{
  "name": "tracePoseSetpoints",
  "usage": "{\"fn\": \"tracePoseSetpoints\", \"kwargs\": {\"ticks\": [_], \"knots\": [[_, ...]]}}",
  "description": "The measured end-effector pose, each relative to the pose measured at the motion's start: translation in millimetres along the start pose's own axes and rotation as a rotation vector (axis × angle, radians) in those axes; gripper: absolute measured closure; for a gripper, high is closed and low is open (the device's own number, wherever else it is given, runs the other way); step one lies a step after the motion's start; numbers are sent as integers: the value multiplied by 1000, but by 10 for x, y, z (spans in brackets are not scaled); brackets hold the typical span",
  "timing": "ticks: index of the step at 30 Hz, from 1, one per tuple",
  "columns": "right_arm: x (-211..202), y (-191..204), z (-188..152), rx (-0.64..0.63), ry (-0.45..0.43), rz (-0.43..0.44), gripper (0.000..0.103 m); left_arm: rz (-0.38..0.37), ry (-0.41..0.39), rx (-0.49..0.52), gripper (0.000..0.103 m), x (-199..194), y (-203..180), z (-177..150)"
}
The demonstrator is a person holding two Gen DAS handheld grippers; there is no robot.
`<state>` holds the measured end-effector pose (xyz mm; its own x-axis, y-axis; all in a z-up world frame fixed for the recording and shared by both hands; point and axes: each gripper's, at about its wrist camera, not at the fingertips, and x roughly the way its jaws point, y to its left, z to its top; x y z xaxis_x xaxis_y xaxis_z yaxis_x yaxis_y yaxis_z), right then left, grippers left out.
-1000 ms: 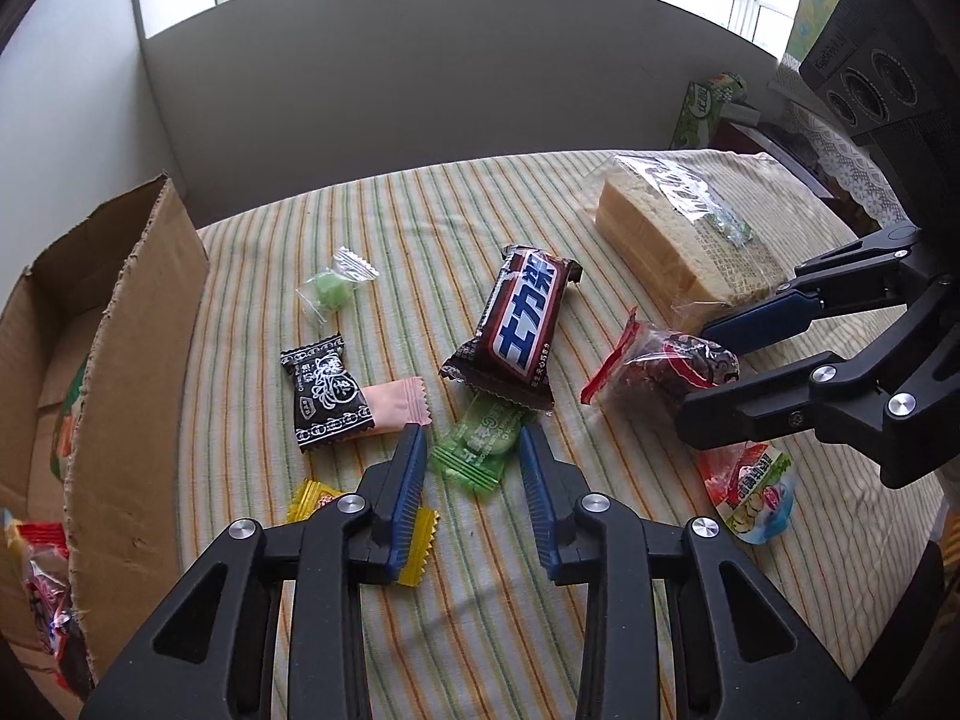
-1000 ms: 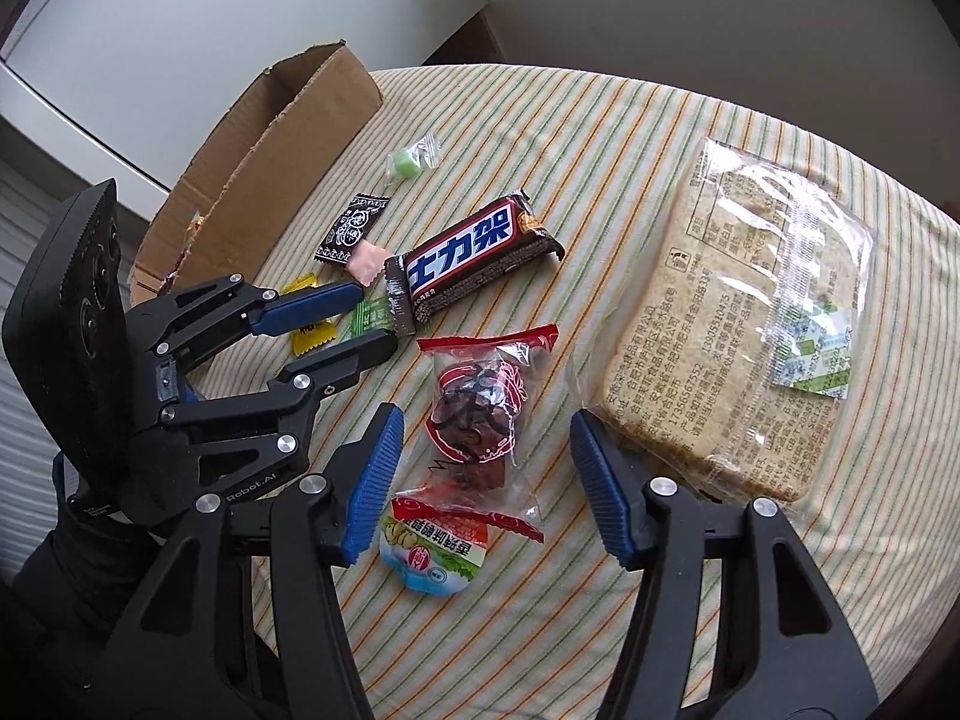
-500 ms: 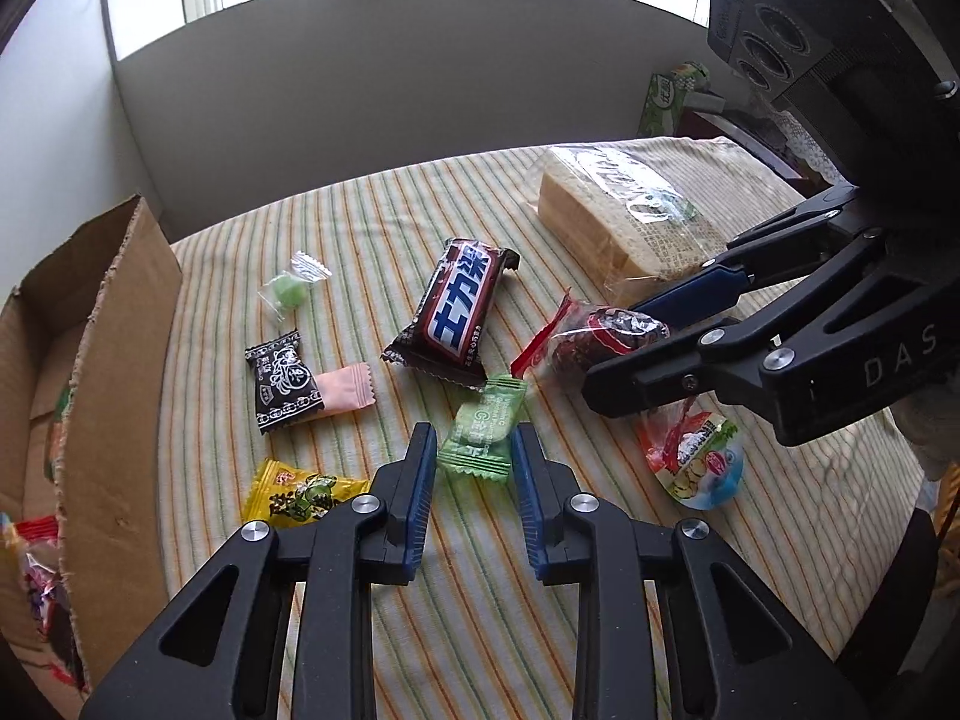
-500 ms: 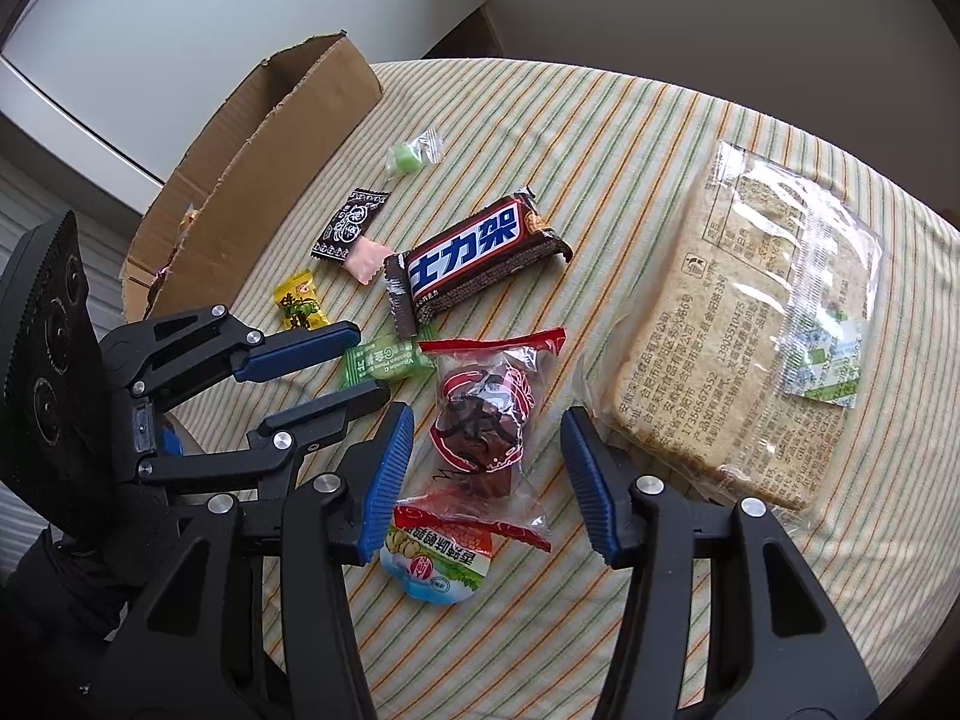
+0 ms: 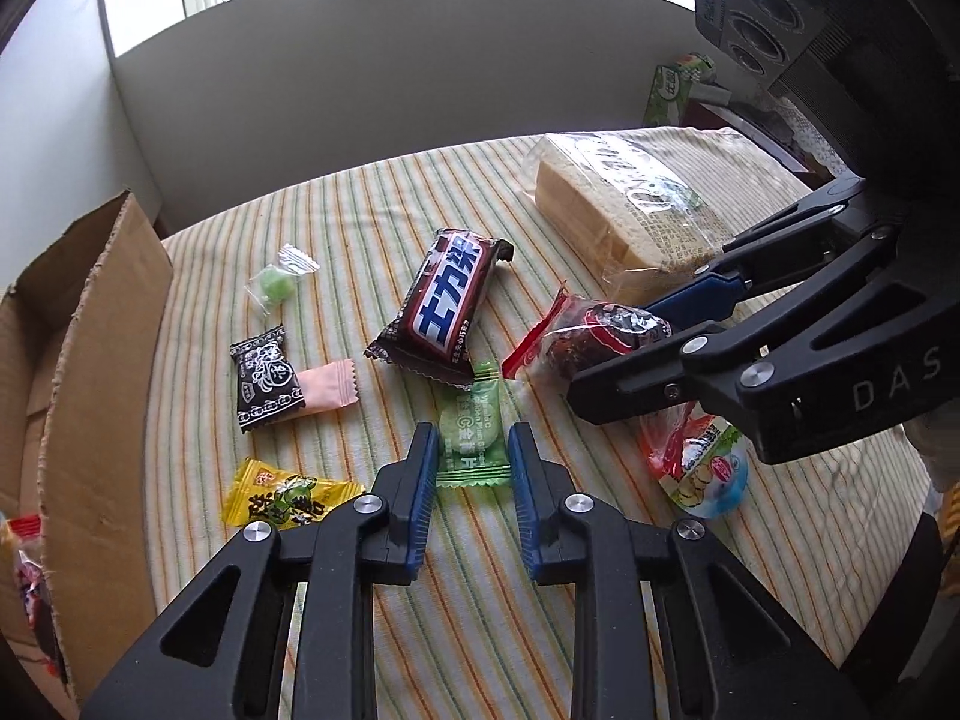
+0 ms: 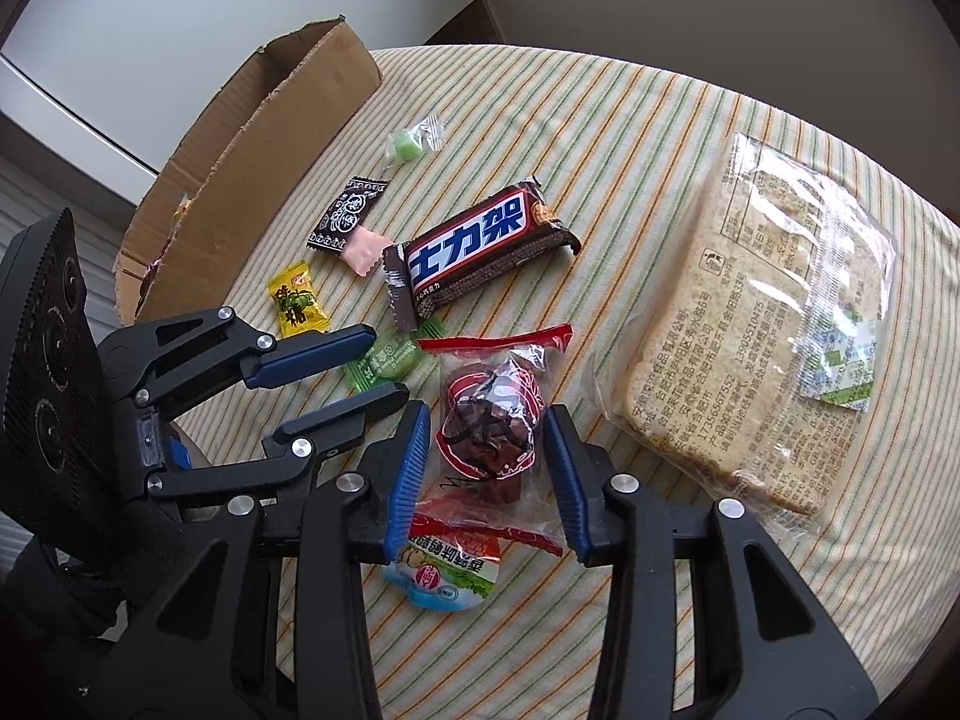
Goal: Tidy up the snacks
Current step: 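Carry the green candy and meat bag into the box and open both tools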
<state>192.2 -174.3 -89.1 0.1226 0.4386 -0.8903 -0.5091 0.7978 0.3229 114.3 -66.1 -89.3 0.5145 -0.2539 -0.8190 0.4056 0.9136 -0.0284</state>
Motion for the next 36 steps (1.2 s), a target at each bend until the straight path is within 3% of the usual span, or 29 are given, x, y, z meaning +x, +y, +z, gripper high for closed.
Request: {"fn": "tracePoseSetpoints", "kwargs": {"ticks": [9,17,27,36], "knots": [[-156,56,-92,21,-55,3,71,3,-53,-104,81,-240,218,-135],[-486,263,-74,16,-135,3,71,-1,-171,-125,81,-674,276,-161],[-676,771,297,-53,-216,27,71,59,-310,-236,81,-1191,781,-270],[-476,1370,718,-140,-223,69,71,166,-332,-348,81,-1318,1360,-525]]}}
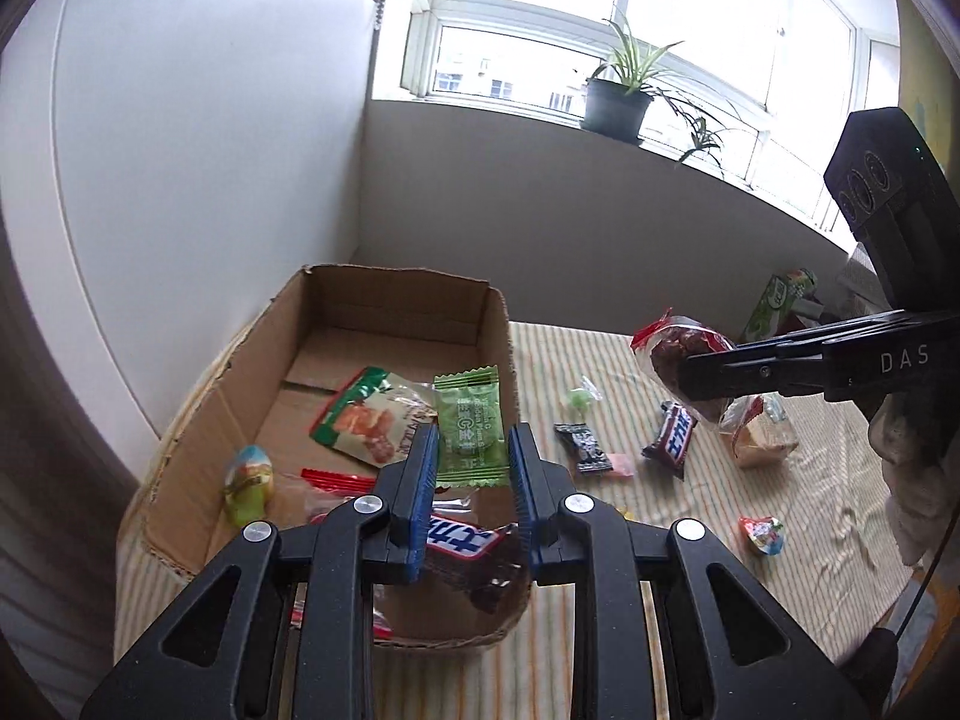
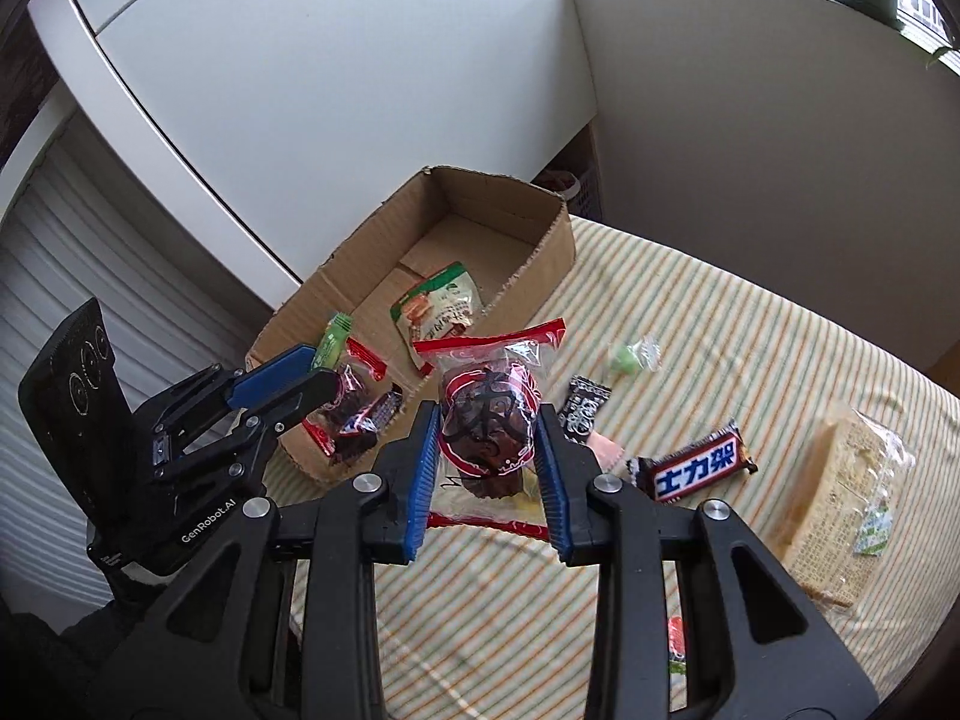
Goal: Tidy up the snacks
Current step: 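Carry the green candy and meat bag into the box and open both tools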
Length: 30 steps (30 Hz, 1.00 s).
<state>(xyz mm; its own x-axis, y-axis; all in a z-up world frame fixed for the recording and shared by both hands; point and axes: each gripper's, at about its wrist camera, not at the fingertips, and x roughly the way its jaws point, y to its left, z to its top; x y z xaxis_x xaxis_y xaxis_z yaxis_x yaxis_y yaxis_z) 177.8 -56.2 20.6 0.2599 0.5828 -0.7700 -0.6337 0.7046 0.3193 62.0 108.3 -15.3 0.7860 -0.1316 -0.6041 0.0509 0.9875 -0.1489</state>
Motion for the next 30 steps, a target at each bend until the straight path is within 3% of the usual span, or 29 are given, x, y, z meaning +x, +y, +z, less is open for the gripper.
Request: {"fn": "tracePoseSetpoints", "kwargs": {"ticks": [6,16,18,20,30], "knots": [[254,201,219,-21,8,26,71,66,8,-24,81,-17,291,-60],[606,442,407,-62,41,31,69,96,14,-51,80,-17,471,-83],[621,464,424,-64,40,23,60,98,12,-49,71,-27,463,-87],[583,470,426,-59,18,19,32,94,12,-48,48,-33,461,-90],[25,173,106,-25,-34,-16,29,57,-4,-60,45,-154,408,-76]]}}
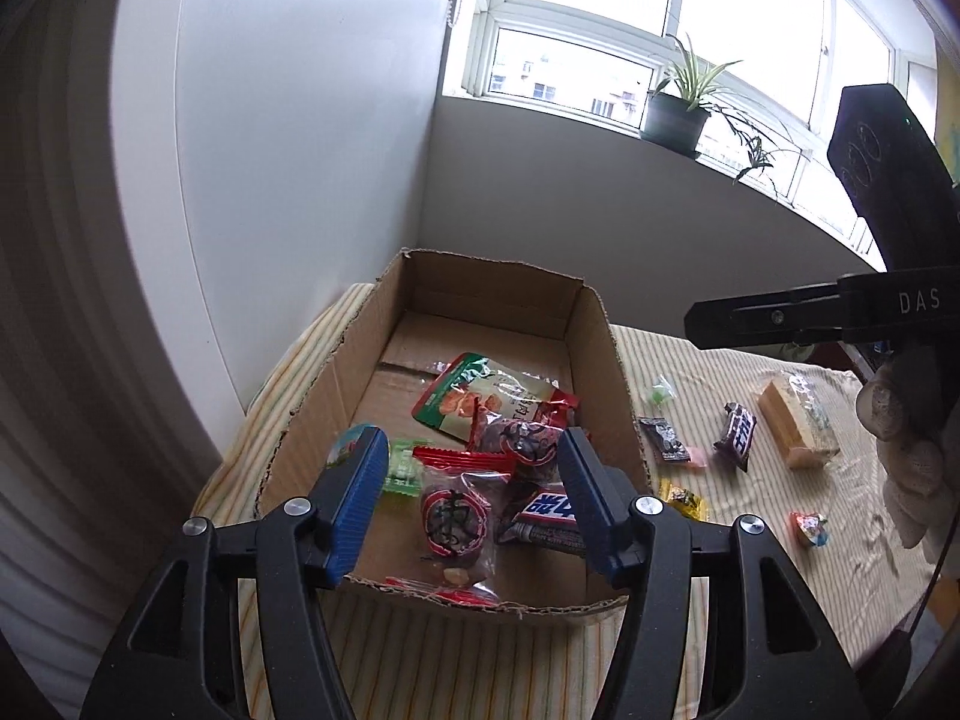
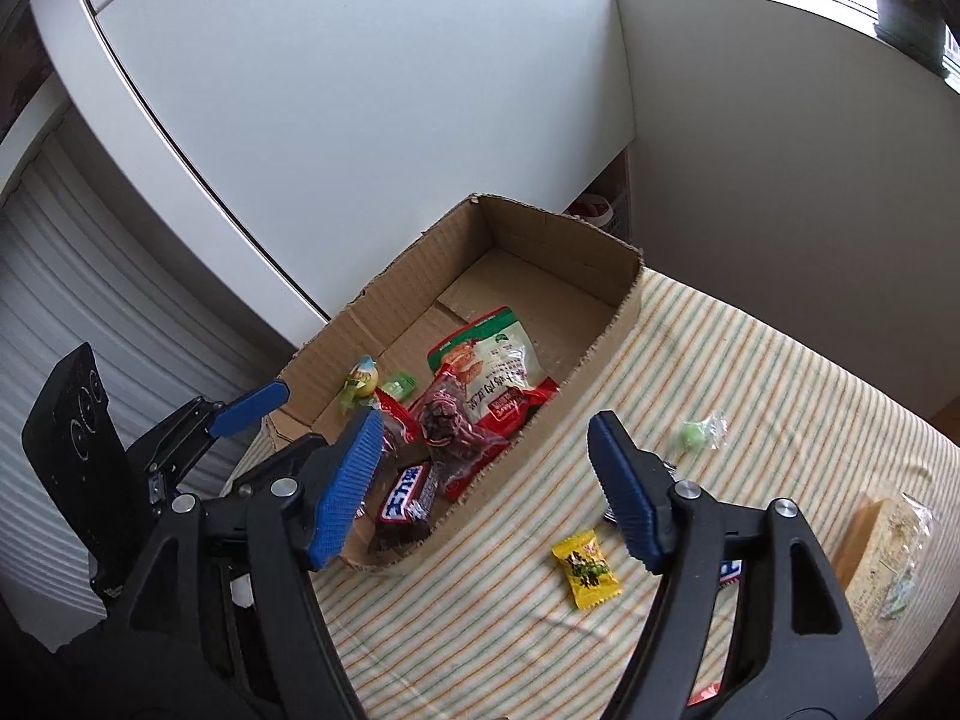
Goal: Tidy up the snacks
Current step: 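Carry the green candy and meat bag into the box and open both tools, then grasp the chocolate bar with the left tool while the right tool grasps the round cup snack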
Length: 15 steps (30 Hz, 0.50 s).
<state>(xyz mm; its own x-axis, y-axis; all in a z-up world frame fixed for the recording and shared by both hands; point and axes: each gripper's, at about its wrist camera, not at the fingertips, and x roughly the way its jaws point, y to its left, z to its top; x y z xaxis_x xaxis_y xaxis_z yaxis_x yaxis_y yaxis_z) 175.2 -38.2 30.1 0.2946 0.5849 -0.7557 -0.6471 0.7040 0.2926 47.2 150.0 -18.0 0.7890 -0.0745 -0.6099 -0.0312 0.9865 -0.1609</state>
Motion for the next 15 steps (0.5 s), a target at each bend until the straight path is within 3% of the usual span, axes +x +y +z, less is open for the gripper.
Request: {"fn": "tracePoseSetpoints", "kwargs": {"ticks": [15], "knots": [[-706,-942,-1030,182,-26,-119,29,-104,38,121,45,-13,-742,-102]]}}
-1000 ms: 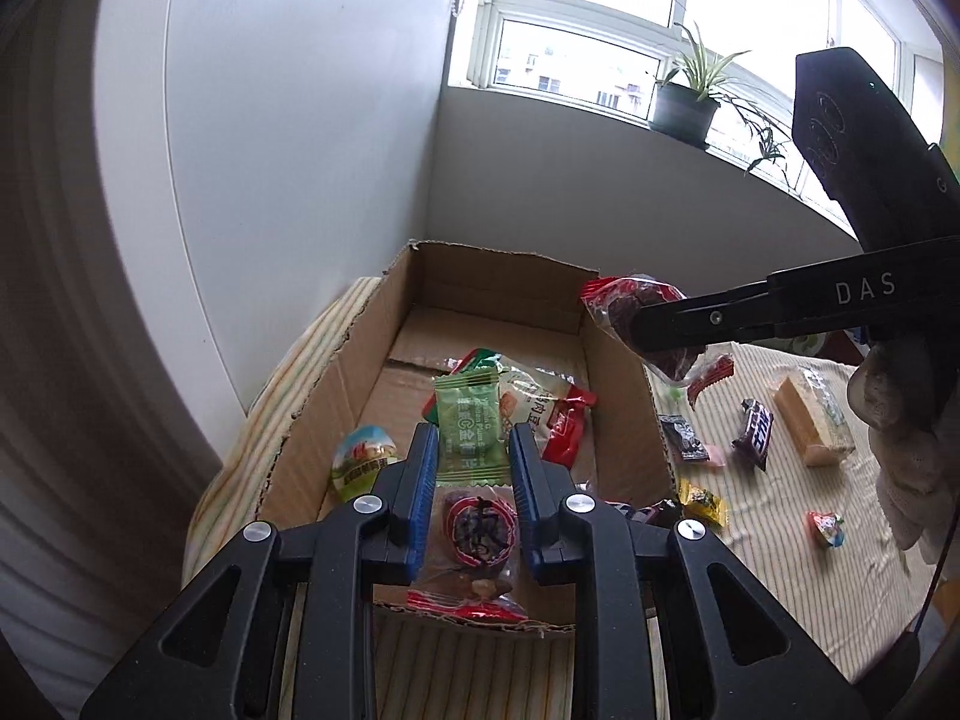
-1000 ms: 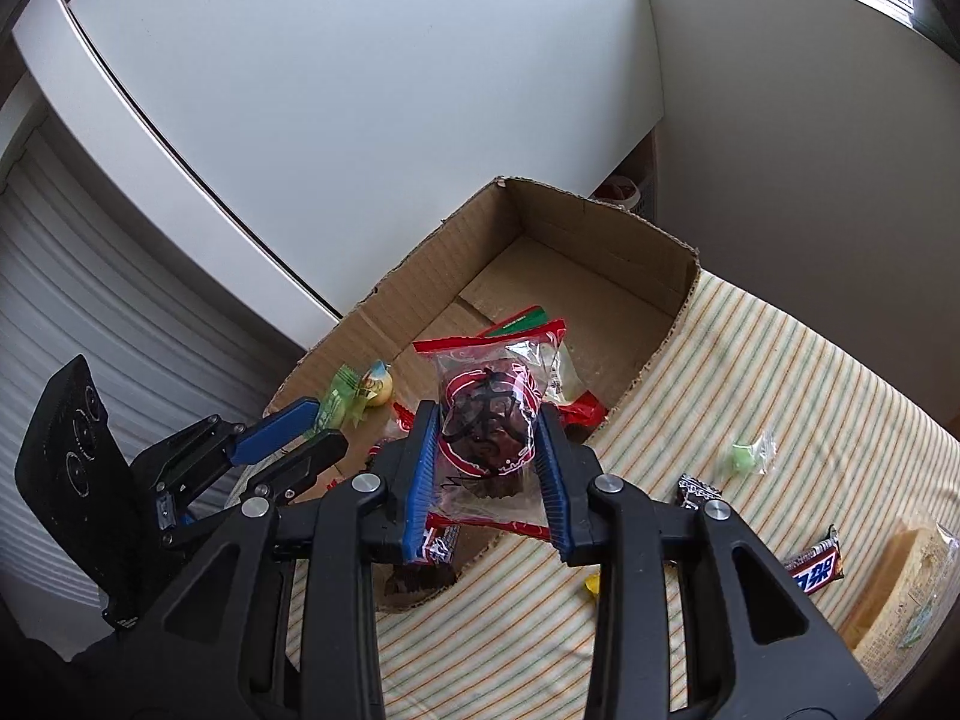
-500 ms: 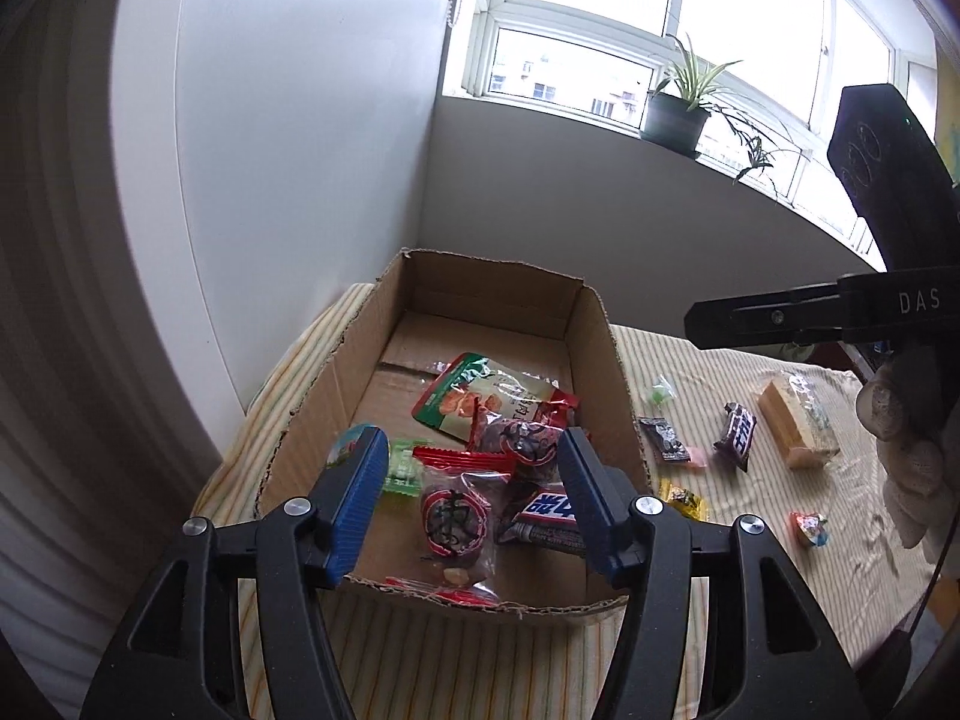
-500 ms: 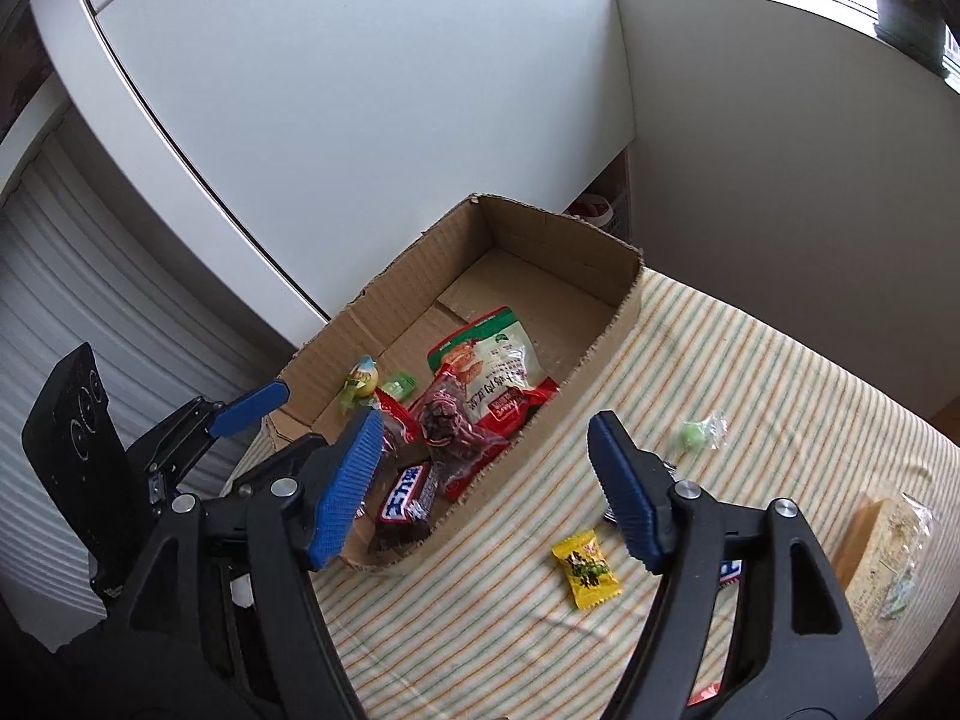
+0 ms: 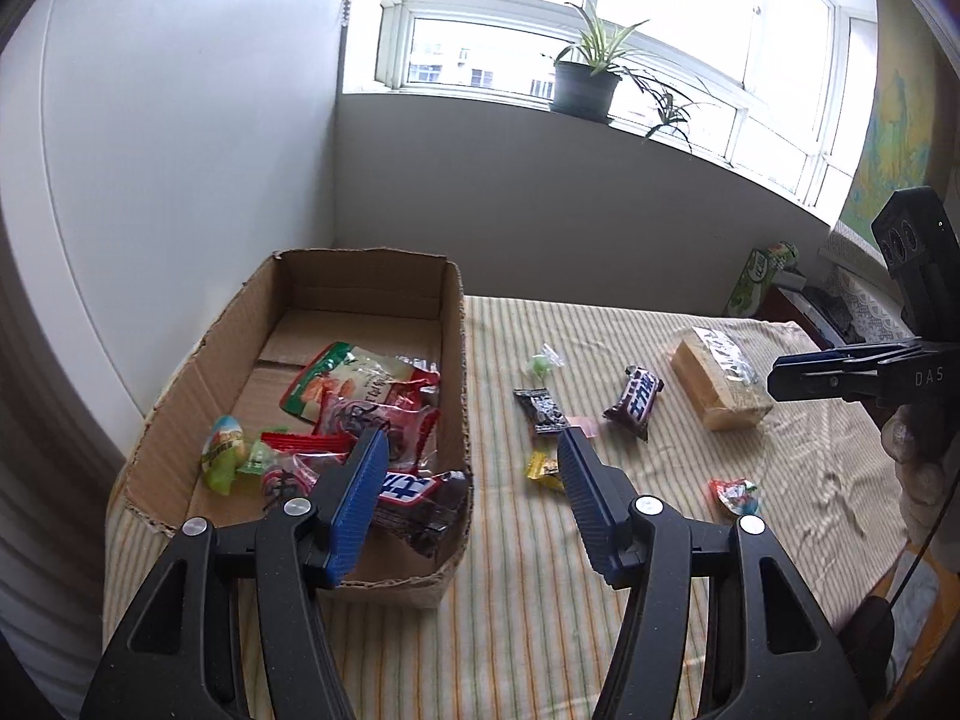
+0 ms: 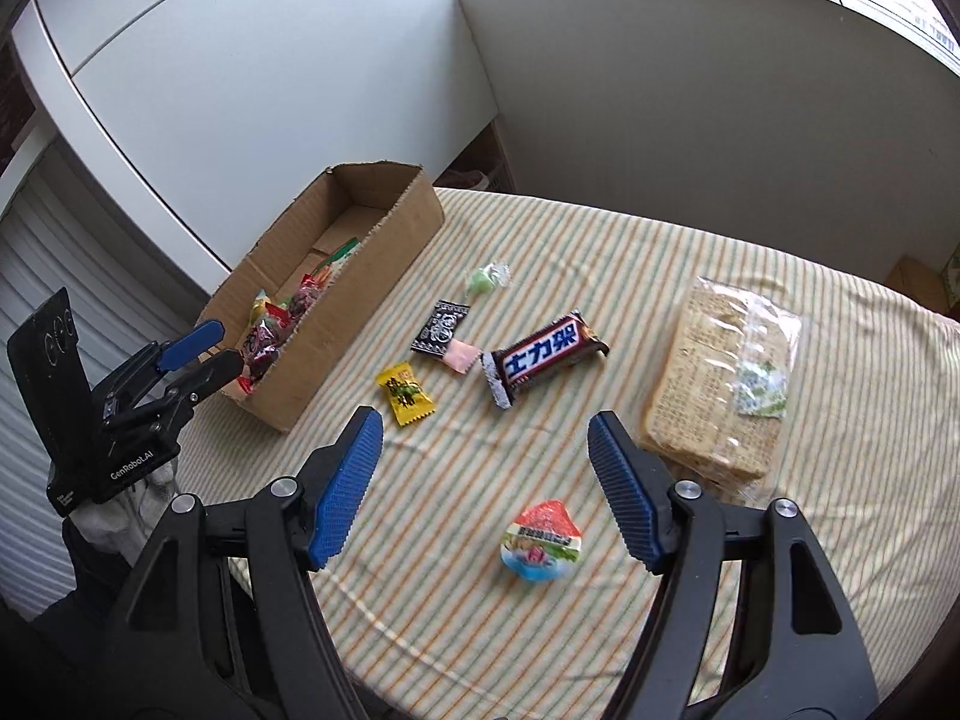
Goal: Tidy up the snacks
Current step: 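Grasp the chocolate bar with the left tool while the right tool grasps the round cup snack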
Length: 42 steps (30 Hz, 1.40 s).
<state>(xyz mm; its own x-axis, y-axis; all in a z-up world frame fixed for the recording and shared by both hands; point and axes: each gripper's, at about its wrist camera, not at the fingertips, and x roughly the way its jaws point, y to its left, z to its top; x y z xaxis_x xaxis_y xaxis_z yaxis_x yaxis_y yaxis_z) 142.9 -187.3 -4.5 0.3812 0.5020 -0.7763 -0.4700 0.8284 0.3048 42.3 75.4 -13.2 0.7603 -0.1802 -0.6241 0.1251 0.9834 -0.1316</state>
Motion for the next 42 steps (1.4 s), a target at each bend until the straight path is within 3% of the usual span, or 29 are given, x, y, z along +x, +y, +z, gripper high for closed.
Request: {"fn": "tracePoseSetpoints", "kwargs": {"ticks": [8,19,36,42], "knots": [[59,-205,-344,-22,47,-33,29,-63,36,69,45,266,-433,83],[362,-53,-588,-161,114,-47,29,-140,139,166,45,823,-962,184],[609,-160,-566,-159,136,-20,29,-125,272,236,46,1552,-1250,215],[721,-163,-536,-166,145,-25,31,-110,303,249,58,1666,-1267,159]]}}
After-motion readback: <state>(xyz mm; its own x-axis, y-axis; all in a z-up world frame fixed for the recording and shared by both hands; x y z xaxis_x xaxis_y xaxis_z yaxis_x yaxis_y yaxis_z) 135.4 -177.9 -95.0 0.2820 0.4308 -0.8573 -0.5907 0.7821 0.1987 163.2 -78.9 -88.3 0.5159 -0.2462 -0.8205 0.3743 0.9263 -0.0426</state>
